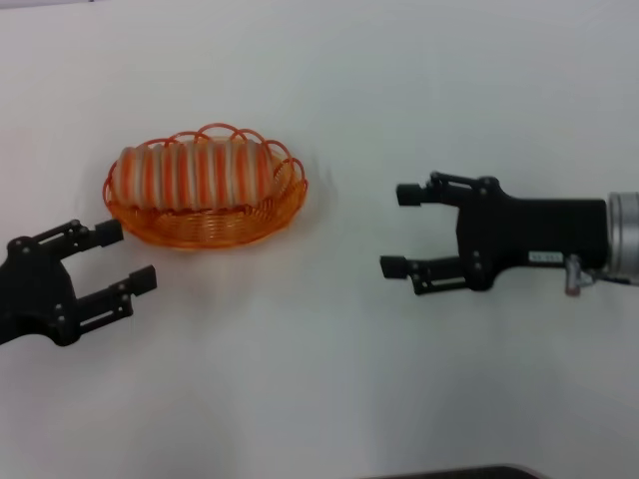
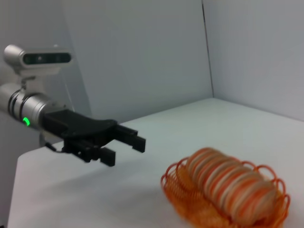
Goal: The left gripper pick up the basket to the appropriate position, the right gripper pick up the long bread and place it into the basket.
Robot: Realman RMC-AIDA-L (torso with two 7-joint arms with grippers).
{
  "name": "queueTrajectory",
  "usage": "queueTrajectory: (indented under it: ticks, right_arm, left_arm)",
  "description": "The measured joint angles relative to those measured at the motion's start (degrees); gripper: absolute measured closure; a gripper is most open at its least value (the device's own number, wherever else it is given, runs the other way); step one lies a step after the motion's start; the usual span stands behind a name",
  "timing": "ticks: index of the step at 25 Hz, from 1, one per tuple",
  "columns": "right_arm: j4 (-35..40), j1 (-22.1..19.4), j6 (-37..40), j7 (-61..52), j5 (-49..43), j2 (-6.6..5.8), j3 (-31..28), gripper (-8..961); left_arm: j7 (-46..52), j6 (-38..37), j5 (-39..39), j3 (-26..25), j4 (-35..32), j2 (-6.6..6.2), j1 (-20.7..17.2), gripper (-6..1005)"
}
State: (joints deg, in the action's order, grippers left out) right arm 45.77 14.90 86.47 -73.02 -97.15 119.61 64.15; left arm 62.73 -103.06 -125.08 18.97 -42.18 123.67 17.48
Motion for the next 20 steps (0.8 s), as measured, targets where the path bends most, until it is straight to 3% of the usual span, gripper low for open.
queueTrajectory:
  ticks: [13, 20]
  right_arm:
    - [-10.19, -2.64, 3.83, 17.50, -1.23, -0.14, -6.83, 5]
    - [-11.39, -2.07, 3.87, 18.18, -1.23, -0.18, -7.78, 6]
  left_arm:
    - [1.45, 3.42, -5.42, 0.70, 3.54, -0.77, 1.73, 298]
    - [1.34, 4.39, -5.46, 0.09, 3.86, -0.87, 1.77, 299]
